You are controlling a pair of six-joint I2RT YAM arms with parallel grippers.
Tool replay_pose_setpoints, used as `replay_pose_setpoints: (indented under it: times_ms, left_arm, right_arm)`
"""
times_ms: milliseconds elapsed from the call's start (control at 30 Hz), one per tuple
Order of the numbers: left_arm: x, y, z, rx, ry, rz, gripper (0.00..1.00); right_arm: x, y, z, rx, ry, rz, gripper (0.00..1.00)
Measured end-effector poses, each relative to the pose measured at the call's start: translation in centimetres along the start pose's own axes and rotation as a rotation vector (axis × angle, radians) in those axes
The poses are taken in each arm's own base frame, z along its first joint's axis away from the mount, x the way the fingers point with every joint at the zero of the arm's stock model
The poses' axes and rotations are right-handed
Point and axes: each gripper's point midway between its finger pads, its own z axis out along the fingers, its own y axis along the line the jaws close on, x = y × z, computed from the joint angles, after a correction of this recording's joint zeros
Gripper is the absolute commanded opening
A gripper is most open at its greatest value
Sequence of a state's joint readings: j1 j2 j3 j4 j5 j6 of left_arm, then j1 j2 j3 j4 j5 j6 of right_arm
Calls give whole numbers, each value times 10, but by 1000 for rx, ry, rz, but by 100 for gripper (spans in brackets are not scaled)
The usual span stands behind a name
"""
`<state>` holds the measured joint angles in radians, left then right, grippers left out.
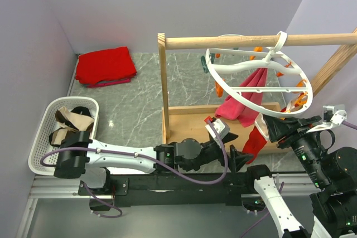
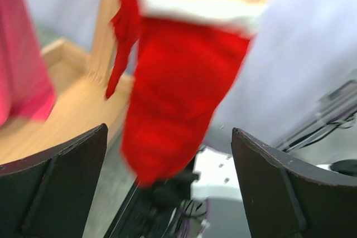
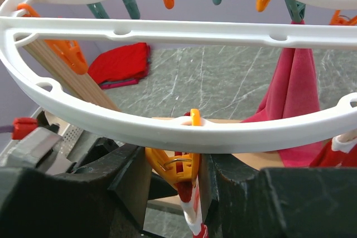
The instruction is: Remove the socks clipped to the hanger
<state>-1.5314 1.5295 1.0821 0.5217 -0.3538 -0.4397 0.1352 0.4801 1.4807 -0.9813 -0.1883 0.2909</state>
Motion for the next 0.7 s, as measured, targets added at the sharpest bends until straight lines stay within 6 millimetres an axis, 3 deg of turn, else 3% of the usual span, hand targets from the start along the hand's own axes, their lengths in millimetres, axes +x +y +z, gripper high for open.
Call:
replay_pose_setpoints:
  times_ms: [167, 367, 500, 700]
  left_arm:
    - [-18, -23, 19, 61, -39, 2, 98]
    - [-15, -28, 45, 36, -28, 24, 91]
    - [-14, -20, 62, -47, -26, 38, 64]
    - [-13, -6, 68, -135, -19, 61, 36]
  right_arm:
    - [0, 1, 0, -7, 2, 4, 42]
    - [1, 3, 0, -14, 5, 7, 42]
    - [1, 3, 0, -15, 6, 7, 42]
    - [2, 2, -1, -13, 10, 8, 41]
